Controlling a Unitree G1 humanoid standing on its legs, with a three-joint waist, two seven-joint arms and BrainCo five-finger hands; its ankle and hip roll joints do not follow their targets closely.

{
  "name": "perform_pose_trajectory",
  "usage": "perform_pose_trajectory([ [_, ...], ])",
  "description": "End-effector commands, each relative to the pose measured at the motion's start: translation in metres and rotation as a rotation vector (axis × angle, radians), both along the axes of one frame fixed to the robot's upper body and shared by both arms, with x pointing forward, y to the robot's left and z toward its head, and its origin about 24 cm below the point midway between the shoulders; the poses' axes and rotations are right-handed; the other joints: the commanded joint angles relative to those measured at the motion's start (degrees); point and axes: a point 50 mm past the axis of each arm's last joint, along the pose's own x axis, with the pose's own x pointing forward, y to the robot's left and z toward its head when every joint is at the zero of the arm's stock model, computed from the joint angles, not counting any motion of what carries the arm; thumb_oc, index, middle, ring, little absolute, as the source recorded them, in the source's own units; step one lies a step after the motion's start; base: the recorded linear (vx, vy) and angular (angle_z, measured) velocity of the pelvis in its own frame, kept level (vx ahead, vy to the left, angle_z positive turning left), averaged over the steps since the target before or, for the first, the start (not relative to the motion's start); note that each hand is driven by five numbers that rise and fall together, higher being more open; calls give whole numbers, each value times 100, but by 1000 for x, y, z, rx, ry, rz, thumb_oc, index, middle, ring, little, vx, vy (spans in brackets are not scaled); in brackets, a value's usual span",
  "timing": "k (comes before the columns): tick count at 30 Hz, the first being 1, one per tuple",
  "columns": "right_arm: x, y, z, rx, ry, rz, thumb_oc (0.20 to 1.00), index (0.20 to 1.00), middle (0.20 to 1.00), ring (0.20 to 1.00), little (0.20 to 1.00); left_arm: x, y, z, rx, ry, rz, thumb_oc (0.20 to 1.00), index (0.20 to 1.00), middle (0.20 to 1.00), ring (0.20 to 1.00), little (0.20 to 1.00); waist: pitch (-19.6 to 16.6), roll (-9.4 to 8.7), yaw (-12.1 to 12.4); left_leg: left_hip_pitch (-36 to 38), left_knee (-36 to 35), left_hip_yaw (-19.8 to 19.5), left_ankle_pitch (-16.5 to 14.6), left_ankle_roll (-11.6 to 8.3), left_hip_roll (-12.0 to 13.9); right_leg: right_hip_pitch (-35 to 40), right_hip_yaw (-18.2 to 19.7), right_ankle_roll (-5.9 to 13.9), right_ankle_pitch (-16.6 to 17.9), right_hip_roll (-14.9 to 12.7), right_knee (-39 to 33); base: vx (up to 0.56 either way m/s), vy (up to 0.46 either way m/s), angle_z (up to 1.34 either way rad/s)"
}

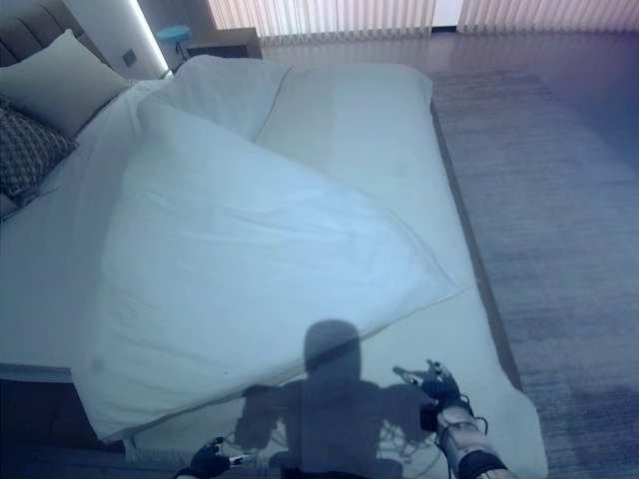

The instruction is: Make the bed

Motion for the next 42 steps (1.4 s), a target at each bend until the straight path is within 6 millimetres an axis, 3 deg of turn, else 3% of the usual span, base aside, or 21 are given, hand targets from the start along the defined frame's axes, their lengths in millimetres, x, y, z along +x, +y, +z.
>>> perform_pose_trajectory([
  [1,38,19,39,246,-242,-182,1000,1000,1000,1000,1000,28,-14,10,-16,-76,8,1000,1000,1000,1000,1000,266,-348,59,373,0,372,-684,84,-580,-489,568,503,706,-522,-61,30,20,-1],
  [6,63,19,61,363,-288,-285,1000,1000,1000,1000,1000,27,-23,9,-37,-61,-8,1000,1000,1000,1000,1000,418,-287,153,182,0,349,-645,59,-587,-652,547,503,736,-529,-70,22,8,4],
  [15,100,14,114,399,-410,-305,1000,1000,1000,1000,1000,33,-34,12,-55,-84,-57,1000,1000,1000,1000,1000,625,-273,321,-156,0,209,-590,68,-617,-939,495,504,753,-518,-70,16,-3,5],
  [23,123,-4,180,551,-635,-423,1000,1000,1000,1000,1000,47,-51,21,-126,-150,-78,1000,1000,1000,1000,1000,760,-229,501,-470,0,-31,-516,62,-681,-1161,363,519,762,-547,-70,6,-5,9],
  [28,128,-11,206,617,-736,-466,1000,1000,1000,1000,1000,50,-54,23,-130,-158,-93,1000,1000,1000,1000,1000,806,-222,554,-590,0,-121,-487,53,-705,-1234,307,533,774,-558,-70,0,9,15],
  [36,134,-25,248,534,-810,-453,1000,1000,1000,1000,1000,53,-50,25,-117,-167,-97,1000,1000,1000,1000,1000,897,-187,643,-804,0,-215,-423,24,-731,-1377,212,558,825,-610,-63,-12,9,6],
  [42,136,-46,283,186,-714,-383,1000,1000,1000,1000,1000,61,-42,32,-103,-214,-83,1000,1000,1000,1000,1000,1094,-238,758,-1073,0,-314,-312,-3,-718,-1593,68,547,888,-614,-3,-32,-6,9],
])
